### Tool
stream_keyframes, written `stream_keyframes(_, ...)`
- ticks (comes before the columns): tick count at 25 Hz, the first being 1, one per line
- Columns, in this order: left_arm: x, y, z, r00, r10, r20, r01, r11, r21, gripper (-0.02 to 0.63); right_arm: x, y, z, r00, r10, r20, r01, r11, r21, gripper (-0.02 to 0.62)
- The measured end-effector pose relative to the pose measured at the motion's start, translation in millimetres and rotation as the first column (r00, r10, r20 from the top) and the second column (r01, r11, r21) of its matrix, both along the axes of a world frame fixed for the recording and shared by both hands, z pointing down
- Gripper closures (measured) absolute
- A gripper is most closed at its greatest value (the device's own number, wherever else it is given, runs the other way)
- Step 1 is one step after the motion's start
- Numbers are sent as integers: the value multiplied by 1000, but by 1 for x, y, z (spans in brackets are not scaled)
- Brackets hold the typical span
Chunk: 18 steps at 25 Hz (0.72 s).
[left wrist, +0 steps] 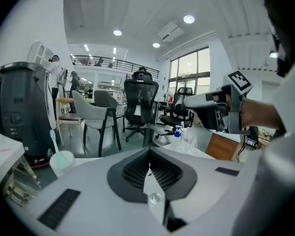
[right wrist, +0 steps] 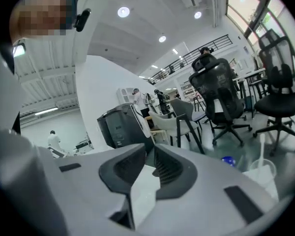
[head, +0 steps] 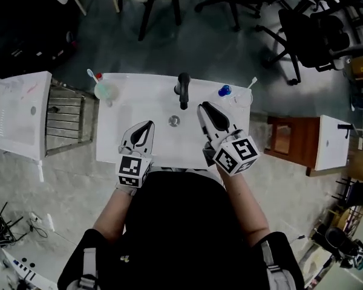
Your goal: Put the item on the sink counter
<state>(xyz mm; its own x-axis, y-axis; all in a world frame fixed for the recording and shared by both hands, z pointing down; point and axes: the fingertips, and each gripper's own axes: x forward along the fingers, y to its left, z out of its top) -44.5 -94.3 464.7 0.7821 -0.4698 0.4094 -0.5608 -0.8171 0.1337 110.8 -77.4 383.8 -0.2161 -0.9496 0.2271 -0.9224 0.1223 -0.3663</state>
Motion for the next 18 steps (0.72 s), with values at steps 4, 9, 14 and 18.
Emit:
stream_keyframes(4, 34, 11, -10, 997, 83, 4, -83, 996, 16, 583, 36, 44, -3, 997, 70, -22, -70, 998, 5, 522)
stream_keyframes(9, 71, 23, -27, 987, 161, 2, -161, 986, 40, 583, 66, 89, 1, 992, 123, -20, -123, 992, -21, 526)
stream_keyframes(14, 101, 35, -39, 977, 213, -6, -212, 976, 45, 583, 85, 119, 4, 988, 156, -18, -156, 988, -19, 531)
stream_keyframes(18, 118, 44, -45, 967, 254, -7, -254, 965, 60, 583, 90, 132, 4, 985, 163, -50, -163, 987, 0, 533)
